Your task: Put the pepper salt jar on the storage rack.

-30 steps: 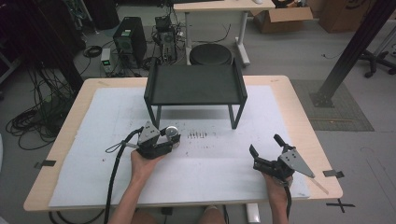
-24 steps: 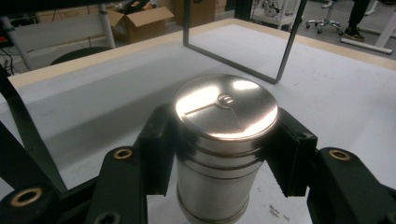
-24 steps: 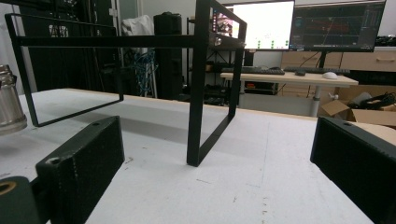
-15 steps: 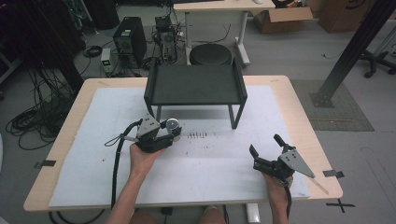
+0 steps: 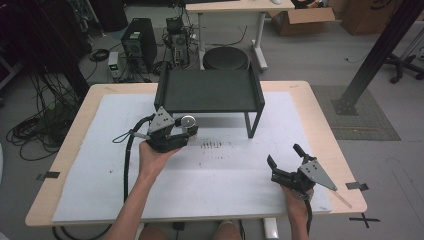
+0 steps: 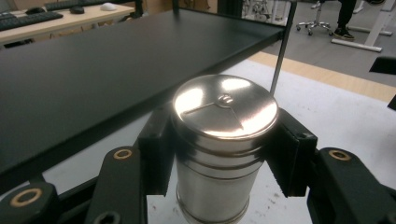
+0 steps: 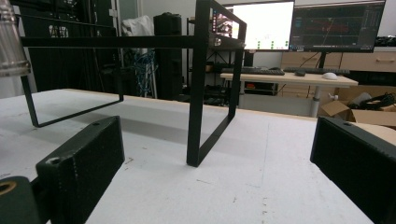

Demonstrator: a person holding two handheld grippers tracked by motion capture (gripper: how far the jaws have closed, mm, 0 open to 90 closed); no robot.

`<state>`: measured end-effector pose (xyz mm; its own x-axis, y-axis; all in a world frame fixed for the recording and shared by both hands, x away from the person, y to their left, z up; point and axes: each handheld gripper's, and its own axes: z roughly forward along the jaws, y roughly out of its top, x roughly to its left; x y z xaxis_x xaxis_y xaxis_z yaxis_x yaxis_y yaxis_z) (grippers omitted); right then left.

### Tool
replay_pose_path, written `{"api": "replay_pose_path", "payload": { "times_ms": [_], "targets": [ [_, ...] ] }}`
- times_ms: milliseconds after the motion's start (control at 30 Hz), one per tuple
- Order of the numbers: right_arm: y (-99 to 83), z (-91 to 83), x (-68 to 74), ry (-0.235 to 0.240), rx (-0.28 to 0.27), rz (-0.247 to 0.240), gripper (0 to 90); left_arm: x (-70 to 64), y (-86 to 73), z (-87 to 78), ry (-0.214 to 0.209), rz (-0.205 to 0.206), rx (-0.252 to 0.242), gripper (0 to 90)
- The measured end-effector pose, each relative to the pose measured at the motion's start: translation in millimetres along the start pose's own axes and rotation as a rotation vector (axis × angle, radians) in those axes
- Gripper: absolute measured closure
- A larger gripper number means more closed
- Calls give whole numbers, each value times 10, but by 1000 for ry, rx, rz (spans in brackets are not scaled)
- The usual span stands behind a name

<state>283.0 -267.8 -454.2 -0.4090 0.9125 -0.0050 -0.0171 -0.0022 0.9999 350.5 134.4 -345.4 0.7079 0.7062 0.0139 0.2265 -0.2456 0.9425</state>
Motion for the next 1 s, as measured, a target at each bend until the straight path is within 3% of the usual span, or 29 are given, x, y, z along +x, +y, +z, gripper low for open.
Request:
{"api": "replay_pose_path", "payload": {
  "times_ms": [567,1000],
  "targets": [
    [1,1,-1,0,2,0,27,122,476,10,-24,2,-20,487],
    [1,1,-1,0,1,0,28,215,816,146,-32,17,-17,487]
  ]
}}
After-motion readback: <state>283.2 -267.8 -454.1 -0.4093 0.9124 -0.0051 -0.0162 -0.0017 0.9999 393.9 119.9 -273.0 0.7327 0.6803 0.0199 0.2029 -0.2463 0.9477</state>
